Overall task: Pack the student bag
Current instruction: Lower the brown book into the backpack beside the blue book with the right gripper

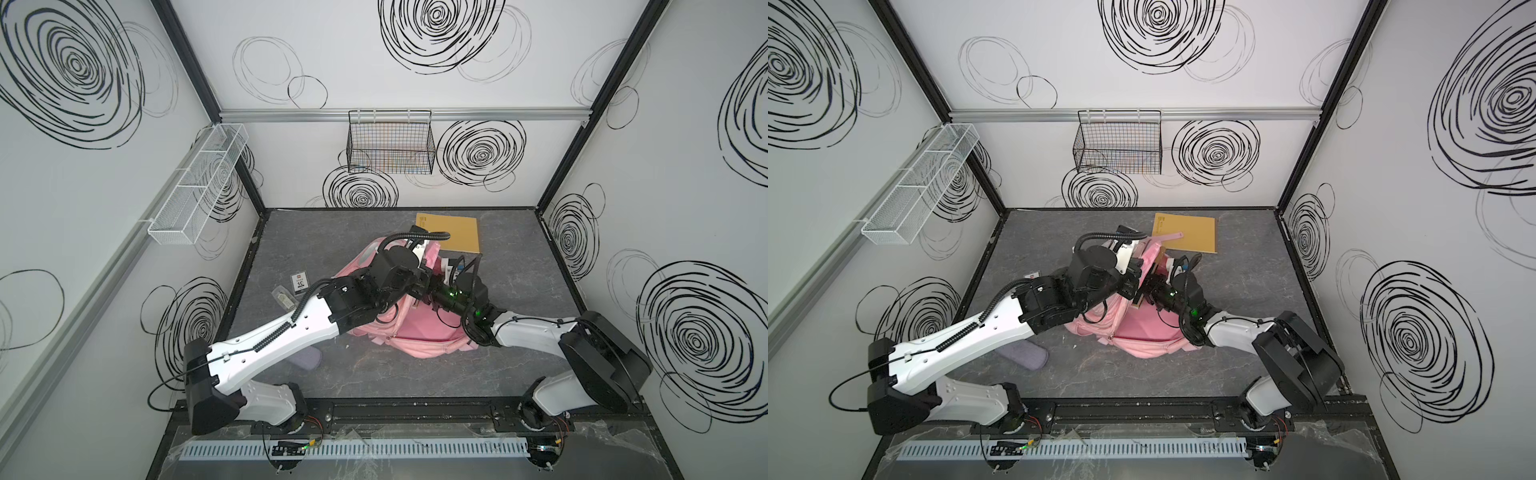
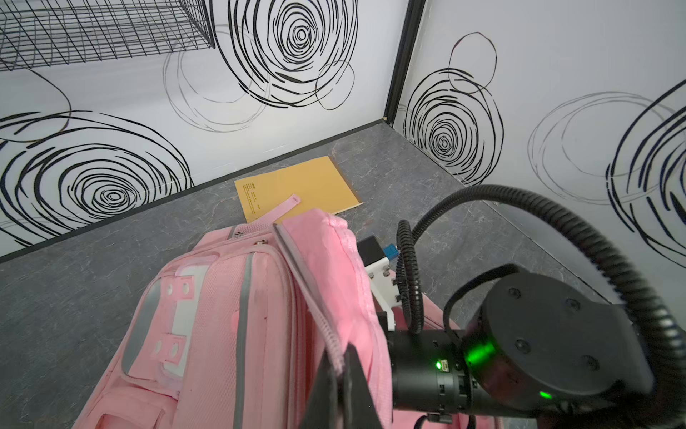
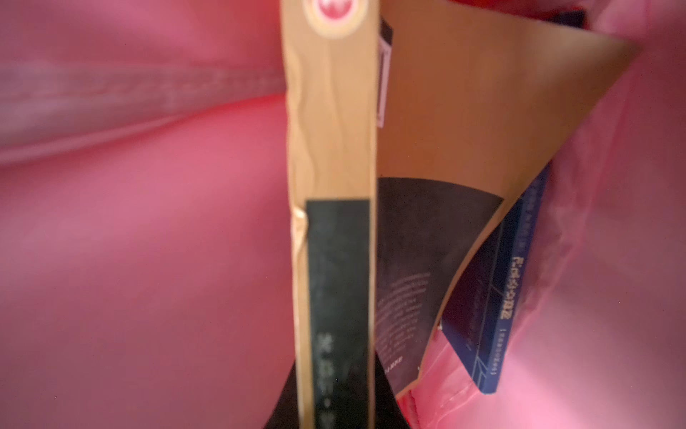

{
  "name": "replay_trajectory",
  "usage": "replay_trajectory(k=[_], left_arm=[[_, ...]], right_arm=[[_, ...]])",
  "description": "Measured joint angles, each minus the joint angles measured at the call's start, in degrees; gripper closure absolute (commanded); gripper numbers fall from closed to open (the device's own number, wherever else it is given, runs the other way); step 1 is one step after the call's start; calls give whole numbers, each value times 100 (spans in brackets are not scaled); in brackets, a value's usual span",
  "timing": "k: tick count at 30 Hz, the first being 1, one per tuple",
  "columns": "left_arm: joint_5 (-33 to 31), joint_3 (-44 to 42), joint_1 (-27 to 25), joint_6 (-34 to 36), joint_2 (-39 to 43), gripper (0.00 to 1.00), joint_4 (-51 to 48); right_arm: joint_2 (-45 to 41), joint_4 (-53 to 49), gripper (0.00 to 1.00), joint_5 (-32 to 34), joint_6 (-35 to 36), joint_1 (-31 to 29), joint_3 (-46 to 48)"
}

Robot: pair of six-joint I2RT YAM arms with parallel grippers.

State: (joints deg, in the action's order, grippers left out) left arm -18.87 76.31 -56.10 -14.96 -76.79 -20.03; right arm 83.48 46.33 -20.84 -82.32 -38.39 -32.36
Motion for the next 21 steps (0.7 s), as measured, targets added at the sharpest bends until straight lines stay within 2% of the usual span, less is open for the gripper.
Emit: replay_trajectory(k=[7,11,14,17,21], left_arm=[[66,0,66,-72,9,100,260],[74,0,70,-101,11,100,295],[111,0,76,-127,11,100,293],[214,0,76,-170,11,100,293],[367,0,70,-216,11,100,236]], right_arm=[[-702,-632,99,-179,308,-72,-376],[-632,-623,97,-214,374,-72,-369],[-203,-527,95,-295,398,-72,-365],[570,-332,92,-400,402,-72,-356],[1567,-160,84,-498,365,-81,-358]])
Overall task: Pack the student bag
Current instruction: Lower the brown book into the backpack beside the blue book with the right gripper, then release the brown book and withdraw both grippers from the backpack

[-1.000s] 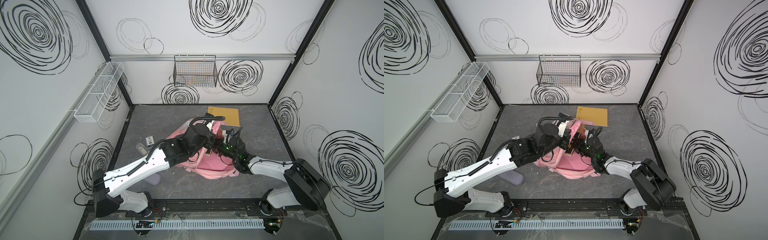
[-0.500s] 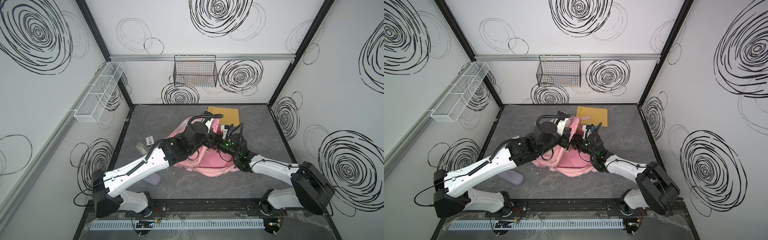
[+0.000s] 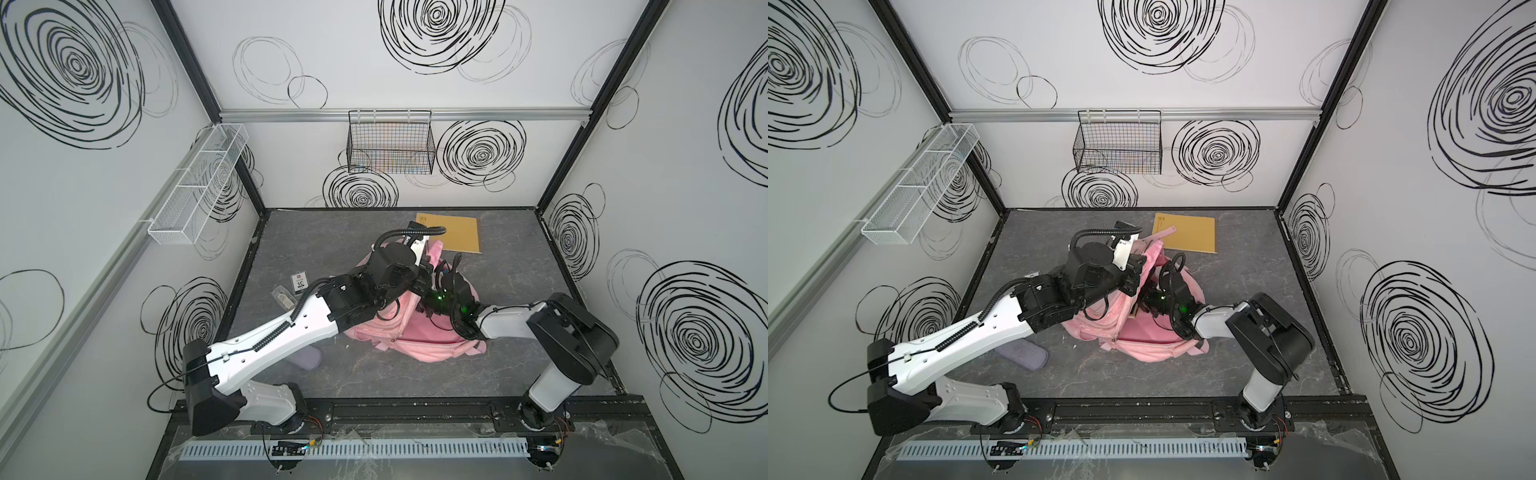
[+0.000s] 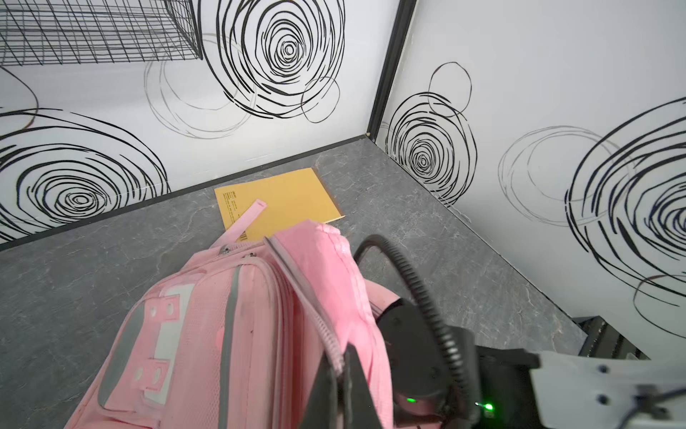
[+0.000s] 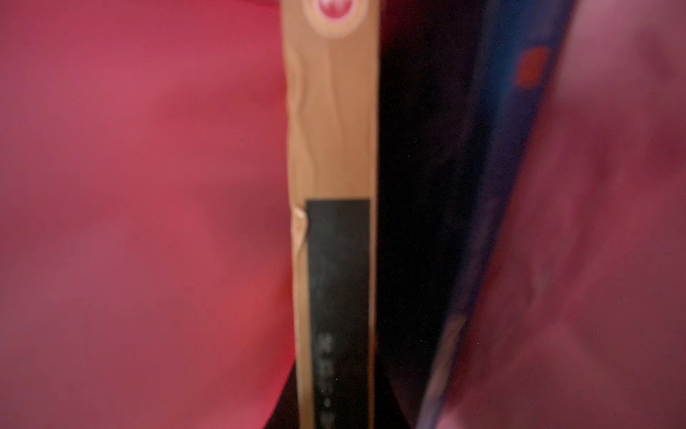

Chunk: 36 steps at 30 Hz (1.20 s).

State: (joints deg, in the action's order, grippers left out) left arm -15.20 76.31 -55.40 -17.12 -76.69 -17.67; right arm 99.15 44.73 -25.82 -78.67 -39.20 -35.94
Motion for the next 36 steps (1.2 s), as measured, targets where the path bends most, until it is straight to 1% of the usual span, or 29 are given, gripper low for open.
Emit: replay_trajectory(k=[3,5,7,9,11,14,16,17,18,25,26,27,28,29,31,32,34,36], left_arm=[[74,-2,0,-9,-7,100,-210],[79,-2,0,-9,-7,100,-238],[72,-2,15,-9,-7,100,-216],[74,-9,52,-9,-7,100,-197],[72,-52,103,-9,-2,100,-142],[74,-201,164,-26,35,100,20],[83,-284,205,-37,55,100,98],[87,-310,227,-48,61,100,125],[94,-328,243,-52,68,100,136],[278,-472,282,-85,149,100,306],[369,-498,289,-92,160,94,332],[476,-557,291,-96,173,77,374],[570,-629,291,-96,177,71,417],[634,-671,291,-136,179,67,472],[715,-682,341,-153,181,46,592],[737,-680,376,-177,195,40,662],[761,-675,501,-175,234,35,804],[774,-645,658,-160,249,34,931]], right_arm=[[411,240,69,-127,-20,-11,-79],[463,293,65,-203,4,-28,-195],[372,151,51,-203,70,-28,-258],[116,-162,41,-118,210,-28,-243],[-339,-564,40,66,378,4,-122],[-1069,-1121,39,188,638,212,125],[-1532,-1530,39,225,839,422,286],[-1742,-1751,36,240,949,525,354],[-1958,-1965,35,264,1043,627,411],[-3517,-3711,35,256,1963,1453,516],[-3773,-3864,35,280,2111,1644,535],[-4041,-3974,34,345,2262,1880,560],[-4275,-4089,35,413,2411,2155,564],[-4433,-4146,35,457,2538,2398,553],[-4492,-4369,34,529,2883,3003,345],[-4400,-4470,34,529,3021,3252,173],[-3958,-4568,34,457,3303,3740,-282],[-3552,-4581,34,365,3499,4044,-627]])
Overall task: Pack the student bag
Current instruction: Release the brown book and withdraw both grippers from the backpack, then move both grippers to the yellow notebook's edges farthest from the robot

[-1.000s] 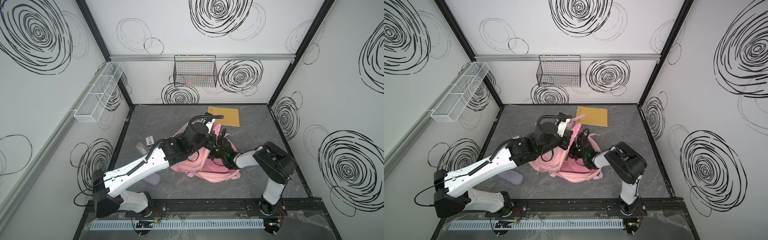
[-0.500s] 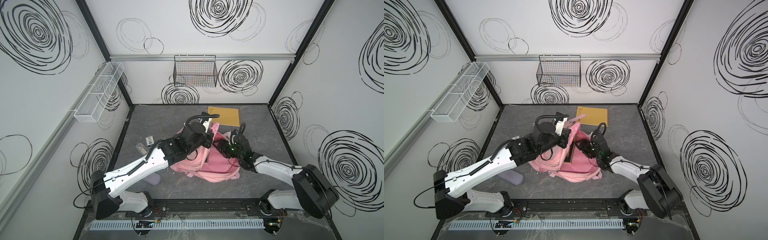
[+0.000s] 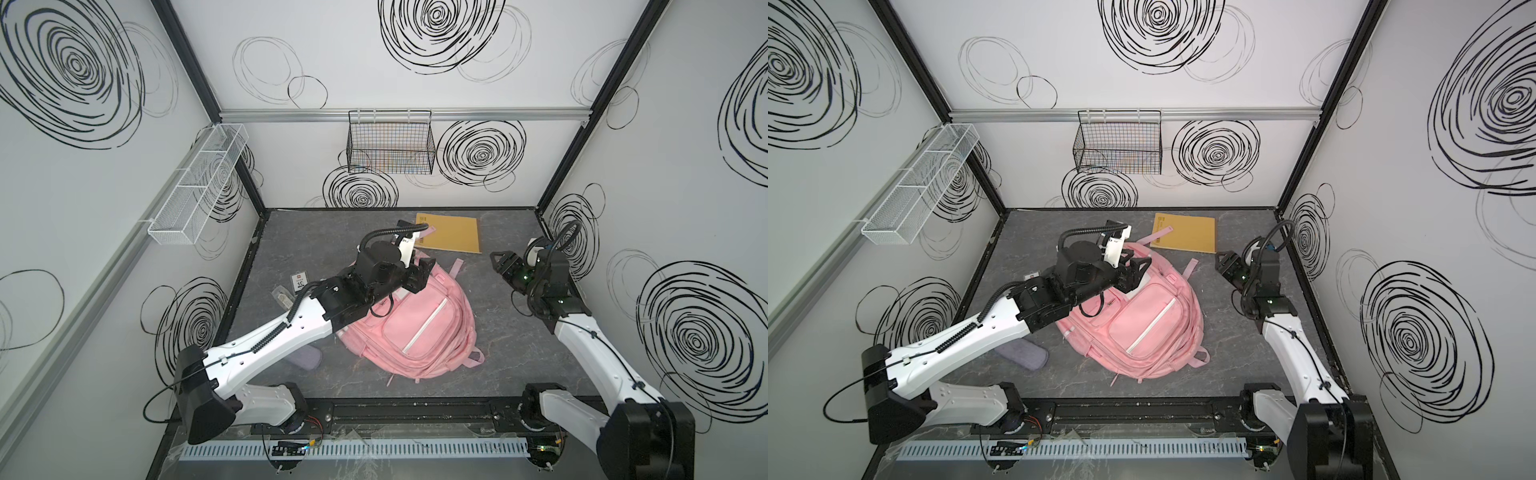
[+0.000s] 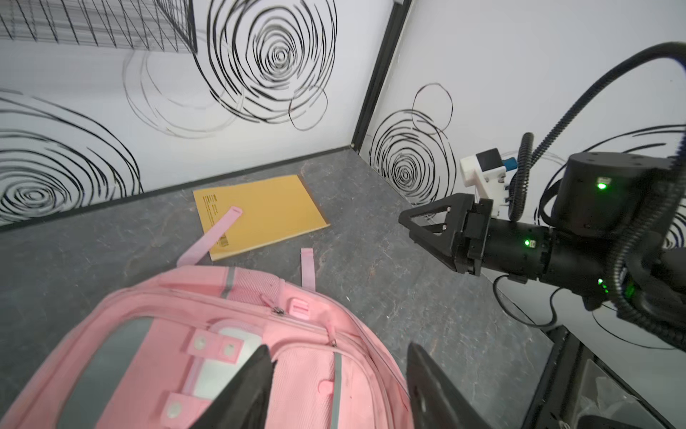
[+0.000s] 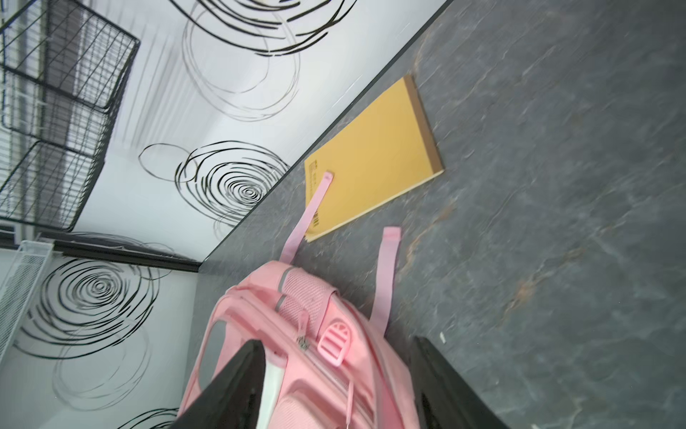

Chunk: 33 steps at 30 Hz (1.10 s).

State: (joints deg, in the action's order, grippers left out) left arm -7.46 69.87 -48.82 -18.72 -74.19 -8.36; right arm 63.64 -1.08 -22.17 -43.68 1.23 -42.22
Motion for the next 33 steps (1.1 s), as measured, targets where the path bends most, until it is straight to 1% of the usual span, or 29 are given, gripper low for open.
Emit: replay_trajectory(k=[3,6,9,15,20,23,29,33], left_arm=[[37,48,348,2,-50,34,280],[120,262,745,-2,-407,34,570],[245,588,1078,-2,-1075,34,780],[579,1521,1532,2,-2911,33,890],[710,2671,1725,4,-4391,33,636],[739,3322,1766,2,-5069,33,476],[745,4728,1777,-37,-6321,33,46],[741,5331,1792,-133,-6911,32,-225]], right_arm=[[557,37,35,-136,177,267,-404],[1274,160,35,-219,275,341,-859],[2068,267,35,-293,345,345,-1338],[3768,197,35,-339,560,358,-2570],[5139,-227,35,-442,813,372,-3930],[5744,-385,36,-527,909,374,-4461],[6583,-706,36,-579,1069,372,-5071],[6754,-761,36,-634,1163,372,-5305]])
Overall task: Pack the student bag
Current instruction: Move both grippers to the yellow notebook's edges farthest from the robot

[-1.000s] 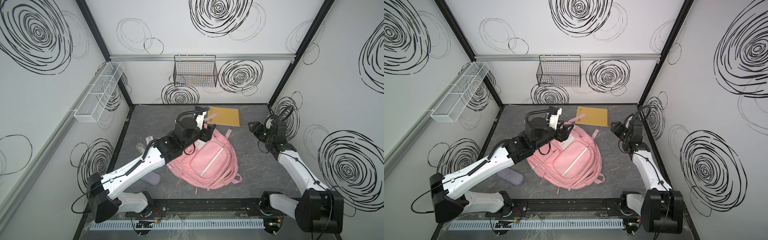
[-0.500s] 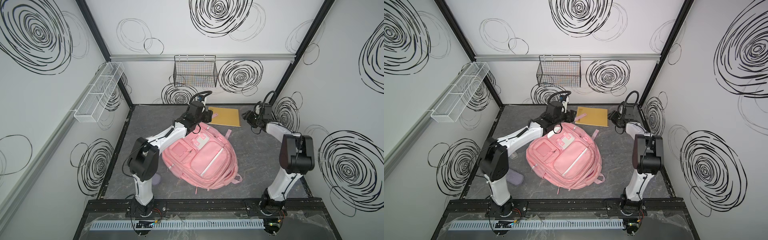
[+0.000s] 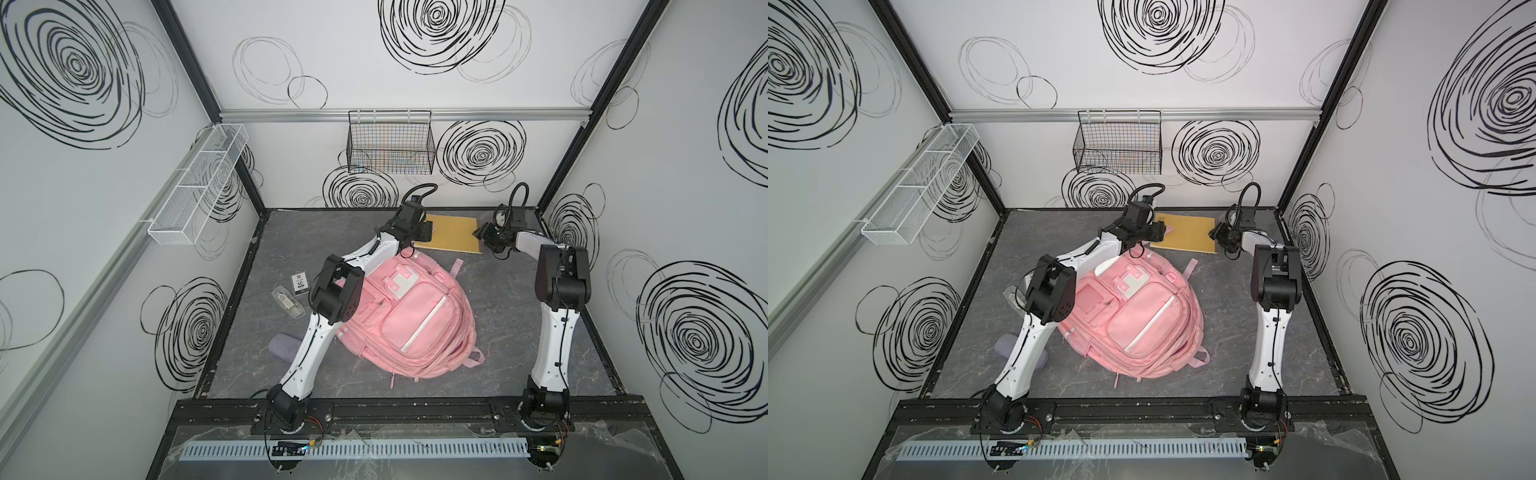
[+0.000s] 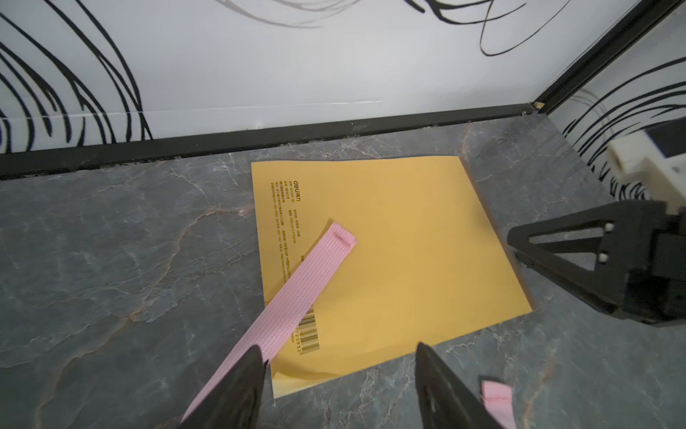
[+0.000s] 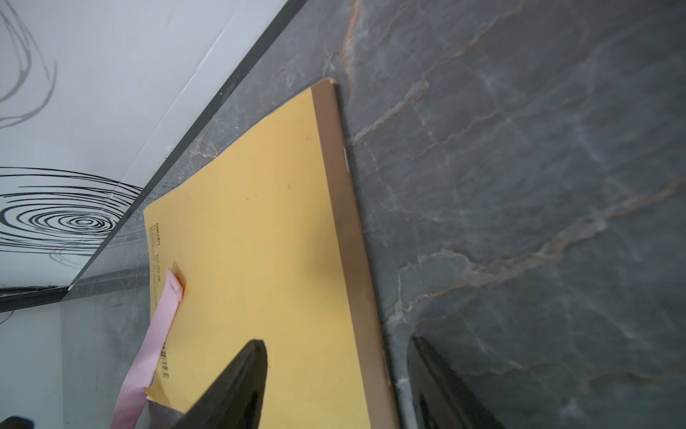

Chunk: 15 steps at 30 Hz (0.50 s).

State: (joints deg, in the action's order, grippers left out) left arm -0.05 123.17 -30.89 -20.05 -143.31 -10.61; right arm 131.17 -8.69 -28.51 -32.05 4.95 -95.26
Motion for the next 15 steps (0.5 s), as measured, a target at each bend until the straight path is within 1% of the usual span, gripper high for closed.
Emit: replay_trajectory(k=[5,10,15], left_arm=[[46,238,111,-192,-446,32,-153],[116,505,330,-409,-769,33,-227],[118,1174,428,-531,-1169,34,-343]], right_arm=[[68,0,36,-190,87,0,-72],[68,0,36,-356,125,0,-55],[68,-2,36,-501,131,-7,-31]])
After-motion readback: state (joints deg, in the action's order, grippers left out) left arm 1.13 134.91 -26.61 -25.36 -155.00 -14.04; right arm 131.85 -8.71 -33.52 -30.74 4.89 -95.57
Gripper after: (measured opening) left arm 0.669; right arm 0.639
